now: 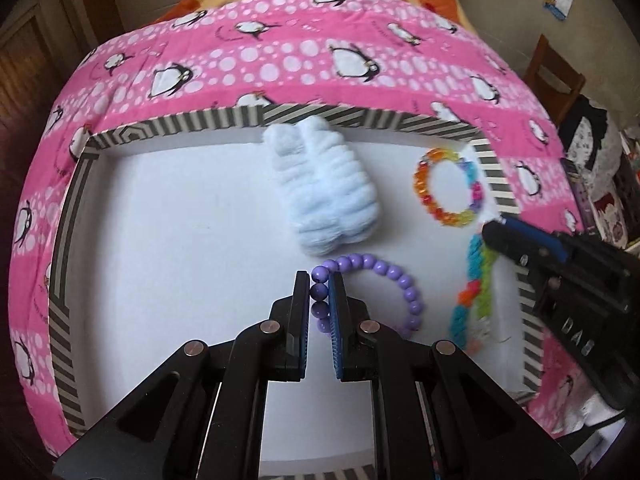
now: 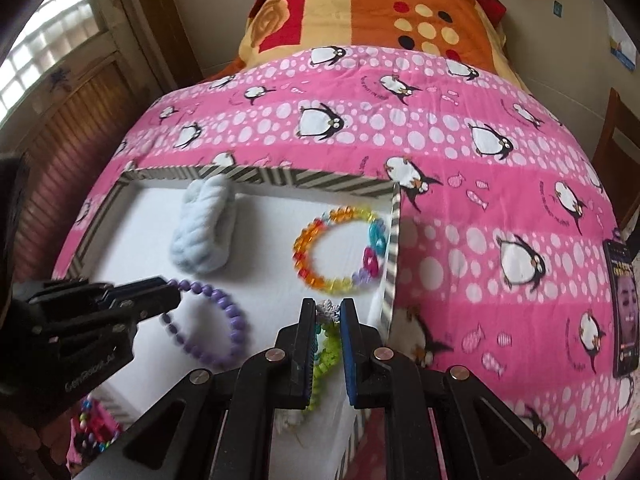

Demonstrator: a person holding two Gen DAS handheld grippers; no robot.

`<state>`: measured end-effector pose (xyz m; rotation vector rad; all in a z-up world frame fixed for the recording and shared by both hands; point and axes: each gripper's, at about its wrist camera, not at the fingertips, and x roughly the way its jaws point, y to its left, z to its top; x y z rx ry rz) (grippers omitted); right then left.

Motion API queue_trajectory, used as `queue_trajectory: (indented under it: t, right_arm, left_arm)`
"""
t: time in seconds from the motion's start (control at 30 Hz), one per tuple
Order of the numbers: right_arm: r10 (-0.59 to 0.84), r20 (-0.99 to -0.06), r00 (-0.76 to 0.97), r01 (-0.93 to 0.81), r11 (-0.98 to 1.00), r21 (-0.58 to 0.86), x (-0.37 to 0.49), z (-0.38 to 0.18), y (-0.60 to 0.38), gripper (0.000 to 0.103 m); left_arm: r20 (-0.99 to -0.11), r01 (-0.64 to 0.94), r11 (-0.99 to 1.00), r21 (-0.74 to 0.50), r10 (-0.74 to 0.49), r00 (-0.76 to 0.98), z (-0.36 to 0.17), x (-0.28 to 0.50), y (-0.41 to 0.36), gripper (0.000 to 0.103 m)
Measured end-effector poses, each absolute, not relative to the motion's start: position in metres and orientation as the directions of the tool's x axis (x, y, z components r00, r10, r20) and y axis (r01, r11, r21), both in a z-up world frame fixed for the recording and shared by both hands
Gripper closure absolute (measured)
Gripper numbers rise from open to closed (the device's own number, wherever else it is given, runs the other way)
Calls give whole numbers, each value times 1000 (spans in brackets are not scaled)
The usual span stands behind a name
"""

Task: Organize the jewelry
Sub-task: 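Carry purple bracelet and beaded strand into the white tray while both tools open to release, then lift both open tools out of the tray back over the jewelry pile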

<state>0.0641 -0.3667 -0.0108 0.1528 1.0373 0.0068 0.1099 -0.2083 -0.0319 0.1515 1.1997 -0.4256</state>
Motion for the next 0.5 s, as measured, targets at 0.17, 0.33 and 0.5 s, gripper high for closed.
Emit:
queue_trajectory:
  t: [0.17,0.33,0.5]
  right_arm:
    - [91,-854,512,80,985,152,65,-11,-367,90]
    - [134,-833,537,75,976,205,46,2,-365,77]
    - [145,-806,574,85,969,234,18,18,-360,77]
  left_arm:
    - [-927,398,911,-110,-238,289,-34,105,-204,87]
    - [-923,393,910,-127,-254,290,-28,97,-199,64]
    - [-915,392,914,-105,-243,322,-15,84,-191,62]
